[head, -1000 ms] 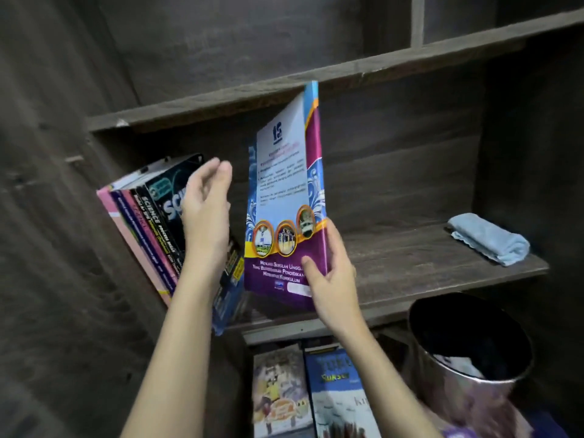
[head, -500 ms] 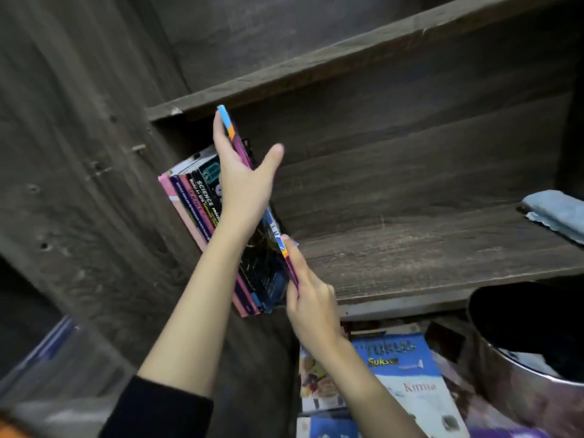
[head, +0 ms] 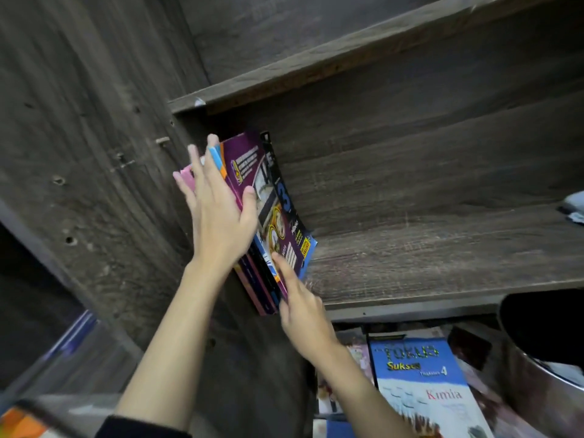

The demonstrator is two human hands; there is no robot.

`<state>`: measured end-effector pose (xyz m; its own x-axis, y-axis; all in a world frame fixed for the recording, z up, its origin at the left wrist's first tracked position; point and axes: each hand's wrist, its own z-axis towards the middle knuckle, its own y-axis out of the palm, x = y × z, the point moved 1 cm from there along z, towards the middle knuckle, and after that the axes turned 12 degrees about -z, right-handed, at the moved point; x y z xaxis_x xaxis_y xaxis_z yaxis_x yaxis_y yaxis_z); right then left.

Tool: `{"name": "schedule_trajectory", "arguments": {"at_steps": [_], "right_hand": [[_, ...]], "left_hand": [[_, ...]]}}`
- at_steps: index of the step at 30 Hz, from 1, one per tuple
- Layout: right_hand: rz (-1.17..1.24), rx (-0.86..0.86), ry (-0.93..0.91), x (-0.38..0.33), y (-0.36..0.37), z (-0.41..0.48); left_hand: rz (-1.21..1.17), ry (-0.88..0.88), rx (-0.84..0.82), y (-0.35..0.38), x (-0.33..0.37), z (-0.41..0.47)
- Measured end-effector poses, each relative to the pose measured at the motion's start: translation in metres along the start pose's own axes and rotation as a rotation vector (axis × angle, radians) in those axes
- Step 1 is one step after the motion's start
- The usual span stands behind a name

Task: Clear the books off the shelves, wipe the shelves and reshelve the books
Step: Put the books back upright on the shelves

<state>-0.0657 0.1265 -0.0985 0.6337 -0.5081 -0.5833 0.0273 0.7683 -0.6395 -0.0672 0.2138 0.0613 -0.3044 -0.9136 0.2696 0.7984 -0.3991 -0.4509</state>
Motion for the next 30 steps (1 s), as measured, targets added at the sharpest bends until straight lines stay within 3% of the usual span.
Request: {"name": "schedule_trajectory", "arguments": {"at_steps": [6,10,15,23,30], "right_hand": [[0.07,-0.115,0.03,0.014,0.017,0.008],[0.132,-0.162,0.032,0.024,0.023,0.014],[0.162,-0.339,0.067,0.047,0.027,0.014],[0.05,-0.276,0.209,0.06,0.034,0.014],[-0.08,-0.201,0.226,0.056,0.038,0.013]], "left_hand": [[0.068,-0.034,-0.024,0.003,-0.027,-0.011],[0.149,-0.001,0.029,0.008,-0.031,-0.011],[0.2,0.037,0.136,0.016,-0.036,-0.012],[0.307,0.037,0.135,0.022,-0.039,-0.01],[0.21,0.017,0.111,0.016,-0.036,-0.01]]}}
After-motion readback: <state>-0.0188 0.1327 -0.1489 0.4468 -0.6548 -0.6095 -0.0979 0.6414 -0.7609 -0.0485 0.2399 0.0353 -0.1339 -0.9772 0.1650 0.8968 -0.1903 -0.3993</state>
